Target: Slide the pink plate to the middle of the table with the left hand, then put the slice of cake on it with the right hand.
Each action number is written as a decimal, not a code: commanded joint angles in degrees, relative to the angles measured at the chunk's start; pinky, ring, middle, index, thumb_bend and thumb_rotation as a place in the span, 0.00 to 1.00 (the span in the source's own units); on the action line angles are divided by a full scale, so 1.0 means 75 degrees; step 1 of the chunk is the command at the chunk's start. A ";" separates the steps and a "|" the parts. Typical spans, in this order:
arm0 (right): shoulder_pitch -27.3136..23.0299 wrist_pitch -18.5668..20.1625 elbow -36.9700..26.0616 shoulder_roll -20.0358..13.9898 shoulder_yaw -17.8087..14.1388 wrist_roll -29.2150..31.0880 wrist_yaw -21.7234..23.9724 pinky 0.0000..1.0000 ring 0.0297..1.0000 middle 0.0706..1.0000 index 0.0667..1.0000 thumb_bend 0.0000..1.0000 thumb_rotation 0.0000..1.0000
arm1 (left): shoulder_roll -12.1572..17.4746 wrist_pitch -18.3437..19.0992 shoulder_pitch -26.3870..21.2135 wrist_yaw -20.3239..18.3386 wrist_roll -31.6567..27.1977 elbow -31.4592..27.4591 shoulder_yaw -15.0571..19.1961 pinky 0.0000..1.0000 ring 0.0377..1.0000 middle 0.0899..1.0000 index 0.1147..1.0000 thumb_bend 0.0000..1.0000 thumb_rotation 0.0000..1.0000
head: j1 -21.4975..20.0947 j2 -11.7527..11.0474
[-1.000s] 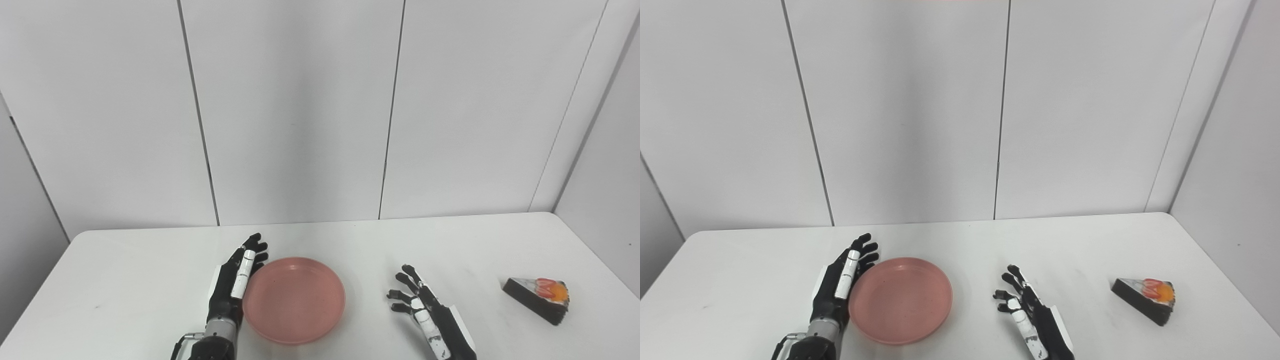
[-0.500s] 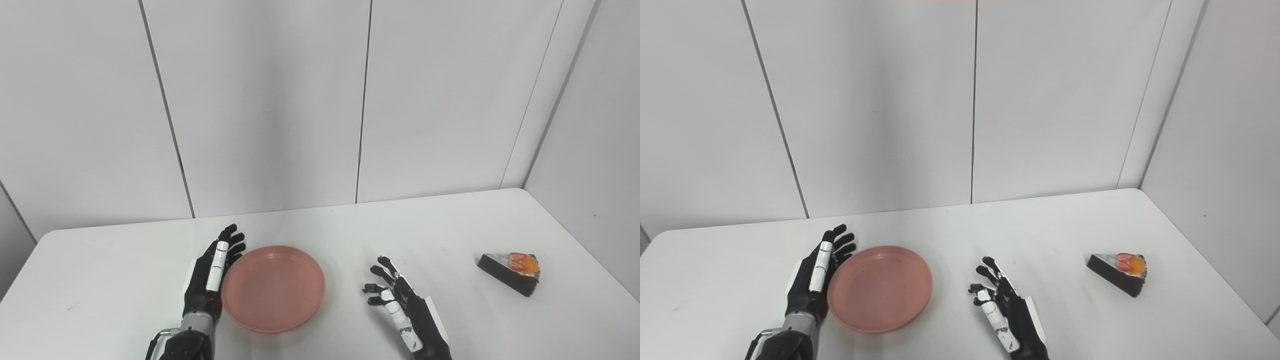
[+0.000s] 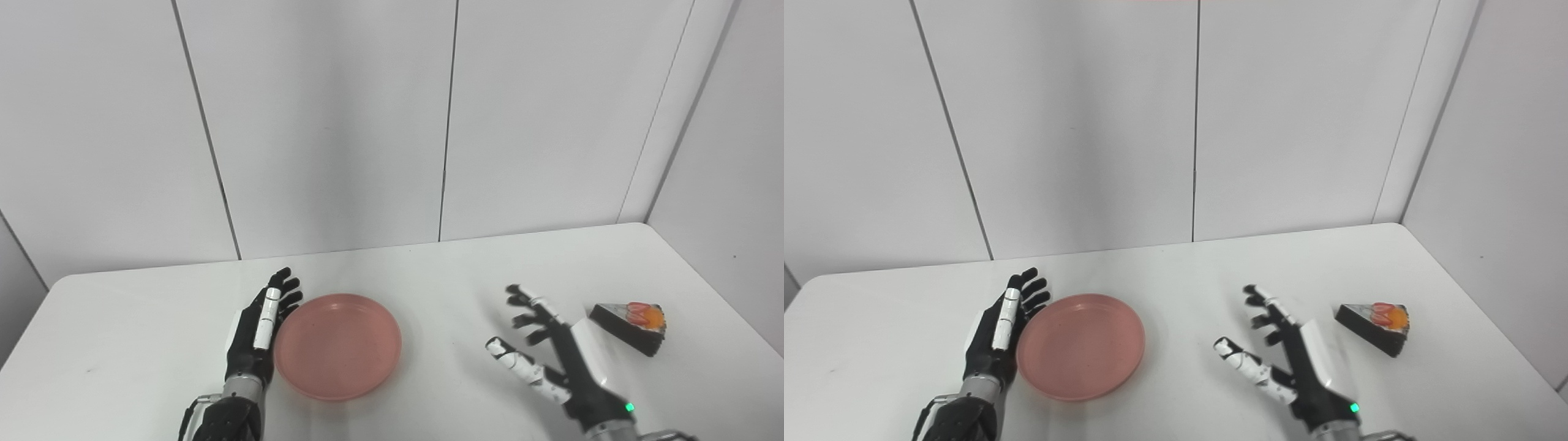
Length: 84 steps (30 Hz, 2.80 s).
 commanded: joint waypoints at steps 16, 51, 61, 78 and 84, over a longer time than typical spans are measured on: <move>-0.1308 0.0579 0.0101 -0.2856 -0.0448 -0.1681 0.1497 0.83 0.82 0.80 0.82 0.98 0.70 | 0.0057 -0.0201 -0.0290 -0.0162 -0.0031 0.0275 -0.0062 0.83 0.83 0.85 0.83 0.77 0.92 | -0.0045 -0.0143; -0.2184 -0.1050 0.6058 -0.3545 0.0189 -0.0490 -0.0882 0.48 0.56 0.61 0.65 0.86 0.48 | 0.0072 -0.0179 -0.0054 -0.0358 -0.0145 0.0102 -0.0104 0.83 0.80 0.85 0.82 0.76 0.93 | 0.0129 -0.0059; -0.2217 -0.2115 0.7128 -0.3521 0.0486 -0.0154 -0.2549 0.16 0.19 0.21 0.26 0.61 0.46 | 0.0071 -0.0164 -0.0043 -0.0369 -0.0104 0.0089 -0.0133 0.81 0.80 0.85 0.82 0.76 0.92 | 0.0148 -0.0051; -0.2117 -0.2715 0.6790 -0.3600 0.0544 0.0252 -0.2866 0.12 0.14 0.16 0.19 0.63 0.41 | -0.0012 0.0091 0.0049 -0.0228 0.0069 -0.0149 -0.0198 0.80 0.79 0.84 0.82 0.73 0.93 | 0.0314 -0.0045; -0.2122 -0.2777 0.5828 -0.3676 0.0415 0.0353 -0.2613 0.14 0.16 0.18 0.20 0.63 0.37 | -0.0114 0.0188 0.0067 -0.0175 0.0064 -0.0257 -0.0197 0.82 0.80 0.85 0.83 0.72 0.93 | 0.0590 -0.0049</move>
